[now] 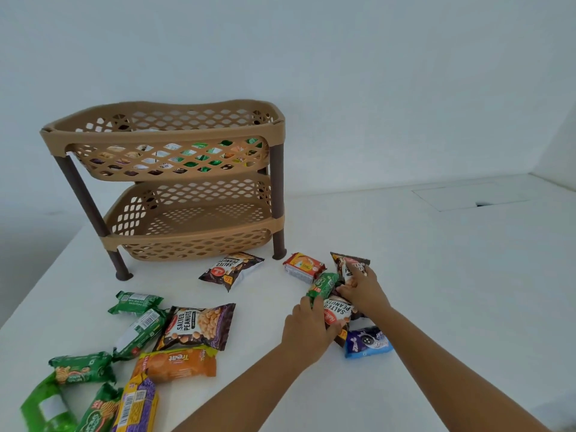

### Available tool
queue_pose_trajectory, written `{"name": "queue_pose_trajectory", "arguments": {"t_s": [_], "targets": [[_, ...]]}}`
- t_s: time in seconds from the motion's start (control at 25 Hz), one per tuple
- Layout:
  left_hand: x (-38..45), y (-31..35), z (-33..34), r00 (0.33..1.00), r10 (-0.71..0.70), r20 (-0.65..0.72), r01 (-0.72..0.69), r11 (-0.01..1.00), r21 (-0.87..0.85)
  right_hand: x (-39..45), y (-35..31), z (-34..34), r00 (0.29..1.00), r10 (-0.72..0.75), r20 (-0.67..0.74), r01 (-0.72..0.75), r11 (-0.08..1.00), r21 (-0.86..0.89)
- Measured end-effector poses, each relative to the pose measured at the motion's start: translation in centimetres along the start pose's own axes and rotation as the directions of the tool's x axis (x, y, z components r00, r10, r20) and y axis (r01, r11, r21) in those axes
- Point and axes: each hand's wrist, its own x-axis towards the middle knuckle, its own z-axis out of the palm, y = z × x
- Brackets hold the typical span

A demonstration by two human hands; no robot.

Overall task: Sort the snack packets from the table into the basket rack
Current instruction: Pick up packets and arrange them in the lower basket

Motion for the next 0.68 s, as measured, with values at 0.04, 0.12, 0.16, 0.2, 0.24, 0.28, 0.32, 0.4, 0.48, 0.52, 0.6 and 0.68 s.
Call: {"name": "queue_pose_trajectory", "arguments": {"t_s": [0.04,0.12,0.16,0.2,0.24,0.28,0.32,0.4,0.48,0.52,0.6,0.68], "targets": [[-0.1,0.2,0.2,1.0,-0.016,0.001,0.016,1.0,0.0,-0.1,0.2,0.0,1.0,-0.011,-0.004,0.011,1.0,-0.004],[-0.1,0.9,0.5,0.996,-0.085,-0.005,0.085,0.996,0.007,-0.3,0.5,0.1,0.999,-0.024,-0.024,0.024,1.0,-0.018],[-0.2,1.3,0.6,0.992,-0.124,-0.014,0.125,0.992,0.011,-0.5,0.6,0.1,0.999,-0.03,-0.038,0.029,0.999,-0.021],[-0.1,1.7,0.6,0.987,-0.159,-0.02,0.16,0.987,0.017,-0.6,0.7,0.2,0.998,-0.036,-0.051,0.035,0.999,-0.02],[-0.1,2.0,0.7,0.982,-0.188,-0.017,0.188,0.982,0.033,-0.7,0.8,0.2,0.997,-0.042,-0.057,0.041,0.999,-0.02],[0.0,2.0,0.7,0.978,-0.21,0.0,0.209,0.976,0.057,-0.9,0.9,0.2,0.997,-0.051,-0.059,0.05,0.998,-0.028],[0.2,2.0,0.7,0.974,-0.226,0.026,0.223,0.971,0.087,-1.0,0.9,0.1,0.997,-0.062,-0.056,0.059,0.997,-0.044],[0.5,1.6,0.6,0.967,-0.243,0.074,0.232,0.963,0.135,-1.0,0.9,-0.1,0.996,-0.071,-0.046,0.068,0.995,-0.07],[0.6,1.2,0.8,0.965,-0.249,0.083,0.235,0.961,0.145,-1.0,0.9,-0.2,0.997,-0.073,-0.04,0.069,0.994,-0.079],[0.6,1.0,1.0,0.966,-0.248,0.076,0.236,0.962,0.135,-1.0,0.9,-0.2,0.997,-0.073,-0.039,0.07,0.994,-0.08],[0.3,0.7,1.6,0.97,-0.238,0.05,0.23,0.966,0.121,-1.2,0.8,0.0,0.996,-0.076,-0.04,0.073,0.995,-0.072],[-0.3,0.4,2.4,0.974,-0.228,0.012,0.225,0.968,0.109,-1.4,0.9,0.2,0.995,-0.083,-0.047,0.08,0.995,-0.055]]}}
